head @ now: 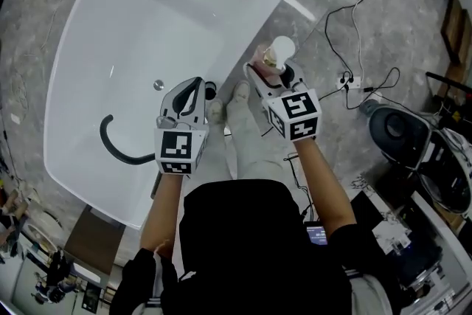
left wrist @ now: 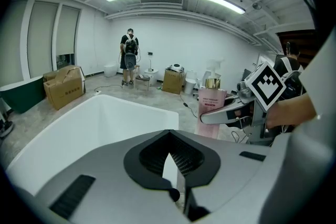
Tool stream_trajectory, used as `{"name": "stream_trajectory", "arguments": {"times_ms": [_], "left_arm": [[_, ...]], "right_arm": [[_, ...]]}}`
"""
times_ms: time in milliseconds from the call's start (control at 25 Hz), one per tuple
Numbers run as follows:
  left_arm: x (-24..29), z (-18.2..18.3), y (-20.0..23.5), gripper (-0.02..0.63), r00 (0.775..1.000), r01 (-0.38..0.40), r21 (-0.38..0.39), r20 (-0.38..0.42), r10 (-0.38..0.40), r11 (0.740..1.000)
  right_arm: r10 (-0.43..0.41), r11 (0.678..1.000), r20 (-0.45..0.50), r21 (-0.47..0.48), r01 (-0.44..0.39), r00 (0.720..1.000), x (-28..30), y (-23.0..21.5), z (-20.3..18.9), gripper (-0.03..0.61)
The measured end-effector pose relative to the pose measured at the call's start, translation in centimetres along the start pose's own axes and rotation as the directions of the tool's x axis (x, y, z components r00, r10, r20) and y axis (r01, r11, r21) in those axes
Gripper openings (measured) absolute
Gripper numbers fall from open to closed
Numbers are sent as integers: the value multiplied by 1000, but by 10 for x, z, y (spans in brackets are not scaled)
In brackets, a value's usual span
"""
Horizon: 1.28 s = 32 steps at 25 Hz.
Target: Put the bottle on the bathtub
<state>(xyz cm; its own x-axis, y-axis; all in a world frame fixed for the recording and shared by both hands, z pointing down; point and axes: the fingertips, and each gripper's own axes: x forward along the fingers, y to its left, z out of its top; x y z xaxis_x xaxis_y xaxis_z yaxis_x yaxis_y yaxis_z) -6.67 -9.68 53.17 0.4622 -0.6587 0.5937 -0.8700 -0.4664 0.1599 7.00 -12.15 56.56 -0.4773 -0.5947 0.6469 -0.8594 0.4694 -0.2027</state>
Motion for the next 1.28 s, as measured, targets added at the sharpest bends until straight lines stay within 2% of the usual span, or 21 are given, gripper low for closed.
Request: {"name": "stream_trajectory", "arguments": {"times_ms": [440, 800, 1280], "left_arm": [[17, -54, 25, 12, 999, -7, -18, -48, 6, 1000], [31, -81, 36, 12, 998, -8, -48, -66, 4, 999], [43, -102, 50, 12, 995, -27, -84, -95, 19, 996]], "right_arm": [[23, 998, -52, -60, -27, 998, 74, -3, -31, 239], [31, 996, -62, -82, -36, 998, 121, -1, -50, 239], [37, 994, -48, -101, -42, 998, 154, -4, -60, 239]]}}
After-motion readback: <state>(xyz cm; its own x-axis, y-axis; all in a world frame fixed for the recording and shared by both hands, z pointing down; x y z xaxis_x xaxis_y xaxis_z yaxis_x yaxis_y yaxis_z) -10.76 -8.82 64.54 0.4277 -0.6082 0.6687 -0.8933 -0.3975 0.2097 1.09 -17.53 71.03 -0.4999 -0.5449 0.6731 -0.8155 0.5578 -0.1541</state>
